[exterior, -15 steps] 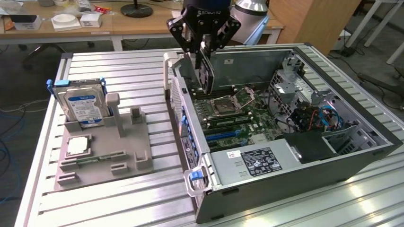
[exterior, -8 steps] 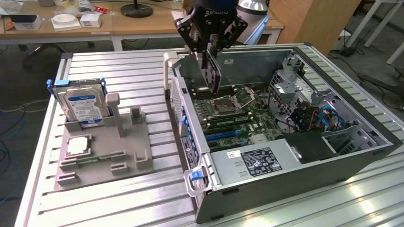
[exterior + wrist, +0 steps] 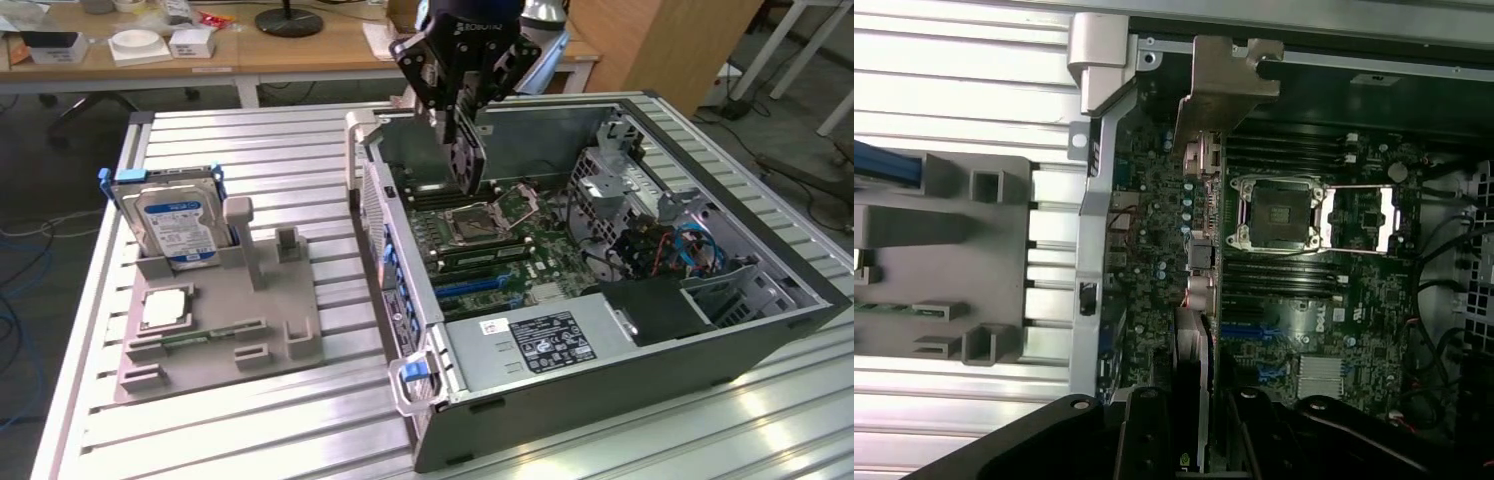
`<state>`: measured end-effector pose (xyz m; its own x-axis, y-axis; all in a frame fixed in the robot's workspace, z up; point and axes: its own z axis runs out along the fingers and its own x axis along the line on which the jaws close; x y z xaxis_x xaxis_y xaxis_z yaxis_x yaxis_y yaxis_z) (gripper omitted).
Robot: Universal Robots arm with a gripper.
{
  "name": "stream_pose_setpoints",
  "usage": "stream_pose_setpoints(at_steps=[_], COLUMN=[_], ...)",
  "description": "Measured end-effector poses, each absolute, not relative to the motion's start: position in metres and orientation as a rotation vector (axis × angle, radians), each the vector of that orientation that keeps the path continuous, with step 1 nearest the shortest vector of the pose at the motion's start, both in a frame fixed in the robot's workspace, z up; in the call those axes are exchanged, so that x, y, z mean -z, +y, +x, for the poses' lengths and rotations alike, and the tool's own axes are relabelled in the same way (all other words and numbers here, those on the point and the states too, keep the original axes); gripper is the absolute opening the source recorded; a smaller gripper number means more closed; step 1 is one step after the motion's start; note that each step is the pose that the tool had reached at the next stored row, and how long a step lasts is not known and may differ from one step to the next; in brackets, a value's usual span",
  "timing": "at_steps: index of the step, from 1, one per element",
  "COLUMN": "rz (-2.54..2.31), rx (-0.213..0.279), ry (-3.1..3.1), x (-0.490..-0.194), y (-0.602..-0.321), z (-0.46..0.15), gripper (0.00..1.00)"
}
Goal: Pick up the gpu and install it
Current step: 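Pick up the gpu and move the gpu toward the slot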
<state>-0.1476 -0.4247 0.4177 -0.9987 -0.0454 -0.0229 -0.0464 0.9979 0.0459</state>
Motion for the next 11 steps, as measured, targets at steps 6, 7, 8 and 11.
stream_pose_setpoints(at_steps=[6,7,8,11], rz=[-0.072,-0.072,-0.072,-0.072], rx=[-0.073,-0.073,-0.073,-0.073], ry=[3.118,3.118,3.118,3.119], x=[-0.418,-0.418,-0.418,-0.418], y=[-0.425,-0.425,-0.425,-0.425], z=[-0.135,-0.133,-0.131,-0.124], gripper=[0.27,0.27,0.27,0.27])
